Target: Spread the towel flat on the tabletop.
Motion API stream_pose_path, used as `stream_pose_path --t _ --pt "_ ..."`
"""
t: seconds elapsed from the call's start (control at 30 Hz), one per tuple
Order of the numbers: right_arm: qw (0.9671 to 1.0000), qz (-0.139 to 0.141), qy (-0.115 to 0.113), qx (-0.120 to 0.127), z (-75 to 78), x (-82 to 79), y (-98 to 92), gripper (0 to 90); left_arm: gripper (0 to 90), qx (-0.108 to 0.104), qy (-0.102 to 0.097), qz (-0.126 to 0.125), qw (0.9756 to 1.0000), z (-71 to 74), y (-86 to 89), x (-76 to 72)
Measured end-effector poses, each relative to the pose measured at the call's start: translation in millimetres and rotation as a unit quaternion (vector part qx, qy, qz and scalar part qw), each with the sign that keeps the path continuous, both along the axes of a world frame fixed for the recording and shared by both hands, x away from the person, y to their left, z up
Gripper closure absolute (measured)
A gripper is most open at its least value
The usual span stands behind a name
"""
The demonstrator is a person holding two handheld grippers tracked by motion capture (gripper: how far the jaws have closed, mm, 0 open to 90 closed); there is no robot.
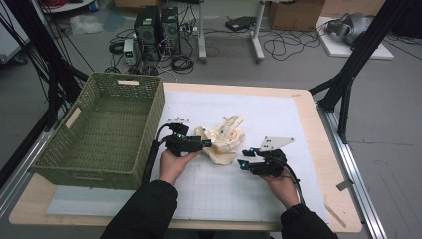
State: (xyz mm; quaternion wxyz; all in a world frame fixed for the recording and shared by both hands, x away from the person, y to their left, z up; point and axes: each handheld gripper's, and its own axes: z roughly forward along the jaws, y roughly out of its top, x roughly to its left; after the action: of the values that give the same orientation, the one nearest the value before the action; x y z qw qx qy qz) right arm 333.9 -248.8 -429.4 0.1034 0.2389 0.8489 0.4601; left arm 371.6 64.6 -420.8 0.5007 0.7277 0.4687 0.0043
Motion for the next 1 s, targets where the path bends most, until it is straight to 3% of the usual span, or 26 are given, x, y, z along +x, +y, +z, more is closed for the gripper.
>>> stream_pose_path --t 0.13,0.27,0.43,0.47,0.53,0.57,0.73,1.0 --pt "0.9999 -0.005 0.012 -0.009 -4.4 11.1 11.5 59.1 49.8 0.008 0.008 0.016 0.9998 -10.2 3.7 -4.4" --pt "0.9997 -0.008 0.014 -0.019 -9.2 16.0 17.3 62.1 52.5 0.023 0.022 0.014 0.9994 -20.2 -0.9 -3.5" --pt "0.9992 -0.004 0.02 -0.035 -15.5 20.3 23.6 72.4 62.6 0.044 0.024 0.018 0.9986 -29.1 -11.7 -0.2" --pt "0.999 -0.002 0.022 -0.04 -16.9 21.6 23.8 78.5 71.6 0.048 0.02 0.025 0.9984 -29.2 -12.9 0.1" --pt "0.9989 0.002 0.024 -0.042 -17.9 22.5 23.6 81.3 75.0 0.055 0.021 0.023 0.998 -29.8 -14.3 1.8" --pt "0.9988 0.007 0.022 -0.043 -18.9 23.6 23.4 83.9 83.1 0.063 0.017 0.02 0.9977 -30.1 -15.4 2.2" --pt "0.9988 0.013 0.02 -0.042 -16.6 22.1 22.1 85.6 86.3 0.068 0.009 0.014 0.9975 -27.7 -15.4 0.1" --pt "0.9991 0.027 0.012 -0.032 -3.7 11.5 14.2 85.7 86.7 0.061 -0.017 -0.001 0.998 -9.1 -8.4 -11.0"
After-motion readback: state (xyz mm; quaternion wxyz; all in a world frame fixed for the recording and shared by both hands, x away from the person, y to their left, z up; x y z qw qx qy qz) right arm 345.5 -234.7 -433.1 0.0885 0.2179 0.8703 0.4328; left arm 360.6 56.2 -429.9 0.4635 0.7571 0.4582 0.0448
